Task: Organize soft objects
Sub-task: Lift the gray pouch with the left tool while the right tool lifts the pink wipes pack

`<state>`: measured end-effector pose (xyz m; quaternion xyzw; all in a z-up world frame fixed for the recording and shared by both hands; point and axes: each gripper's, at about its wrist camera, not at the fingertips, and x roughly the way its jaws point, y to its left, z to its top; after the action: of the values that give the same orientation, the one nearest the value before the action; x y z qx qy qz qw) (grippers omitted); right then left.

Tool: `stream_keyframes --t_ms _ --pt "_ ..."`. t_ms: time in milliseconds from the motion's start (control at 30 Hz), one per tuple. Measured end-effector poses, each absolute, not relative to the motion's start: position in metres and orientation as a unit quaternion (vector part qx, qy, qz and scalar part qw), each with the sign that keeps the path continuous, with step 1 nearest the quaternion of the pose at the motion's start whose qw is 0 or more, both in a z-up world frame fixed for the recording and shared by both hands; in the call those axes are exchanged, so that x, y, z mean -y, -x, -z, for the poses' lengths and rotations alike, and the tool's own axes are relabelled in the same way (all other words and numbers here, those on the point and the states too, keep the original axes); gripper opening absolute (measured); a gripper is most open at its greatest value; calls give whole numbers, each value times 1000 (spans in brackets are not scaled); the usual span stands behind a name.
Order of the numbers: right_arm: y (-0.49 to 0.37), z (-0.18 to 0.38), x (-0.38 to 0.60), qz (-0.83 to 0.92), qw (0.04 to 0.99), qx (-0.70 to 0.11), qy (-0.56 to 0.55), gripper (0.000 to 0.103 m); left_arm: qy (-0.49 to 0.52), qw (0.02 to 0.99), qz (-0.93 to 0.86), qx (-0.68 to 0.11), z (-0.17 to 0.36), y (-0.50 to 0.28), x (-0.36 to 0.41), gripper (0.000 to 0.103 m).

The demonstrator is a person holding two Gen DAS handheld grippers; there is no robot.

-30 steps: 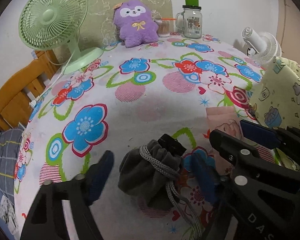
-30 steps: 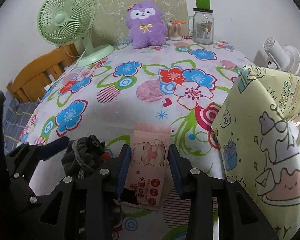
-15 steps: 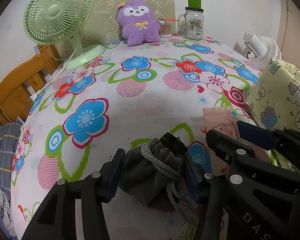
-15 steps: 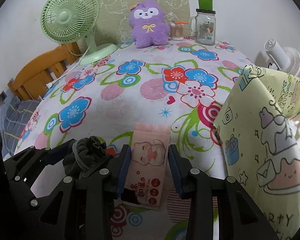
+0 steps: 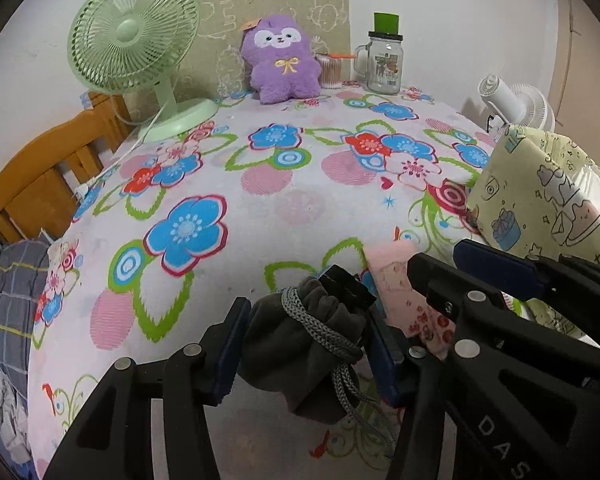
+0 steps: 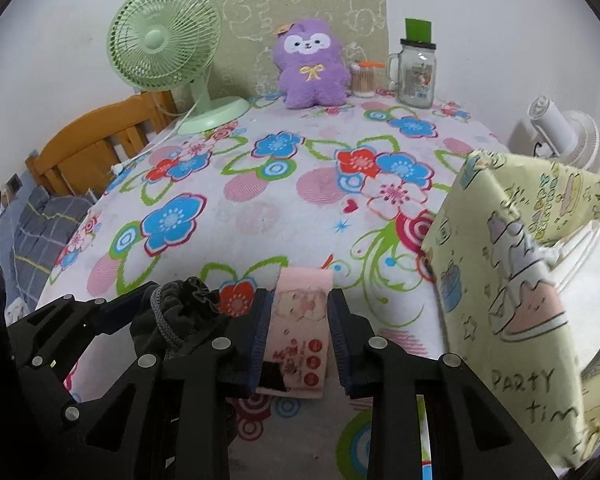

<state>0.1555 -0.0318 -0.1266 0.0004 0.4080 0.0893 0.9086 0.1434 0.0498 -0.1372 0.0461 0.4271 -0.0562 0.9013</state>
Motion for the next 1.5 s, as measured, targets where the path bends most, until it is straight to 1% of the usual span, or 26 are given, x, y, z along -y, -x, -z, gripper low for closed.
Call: stream_keyframes --t_ms 33,100,133,167,267,600,667,767,933,1167,1500 --pt "-156 129 31 -93 906 -412 -2 34 -44 900 54 -429 139 -143 -52 57" --pt "-157 133 30 -97 901 -423 -6 42 -40 899 49 -434 142 -142 -56 57" --pt "-158 135 29 -96 900 -425 -7 49 -40 898 47 -436 143 -142 -58 57" --pt "-159 137 29 -96 899 -428 -10 54 -39 897 45 -438 145 -143 -60 57" --pt "-163 142 27 -98 895 -435 -17 56 -36 895 43 -442 148 -145 -64 57" --pt "-182 157 27 -69 884 -462 -10 55 -37 891 48 -450 156 -153 -64 57" --pt "-183 158 24 -62 886 -459 -1 53 -39 891 47 -450 156 -153 -63 57" --pt "-186 158 21 -63 887 -457 7 43 -45 891 45 -449 156 -154 -61 57" --pt "-184 158 20 -63 888 -455 4 40 -46 891 46 -449 155 -154 -59 57" --pt "-172 150 22 -63 894 -443 11 40 -41 890 51 -452 154 -152 -58 56" --pt "-151 131 30 -64 905 -421 7 40 -47 900 50 -431 136 -132 -49 56"
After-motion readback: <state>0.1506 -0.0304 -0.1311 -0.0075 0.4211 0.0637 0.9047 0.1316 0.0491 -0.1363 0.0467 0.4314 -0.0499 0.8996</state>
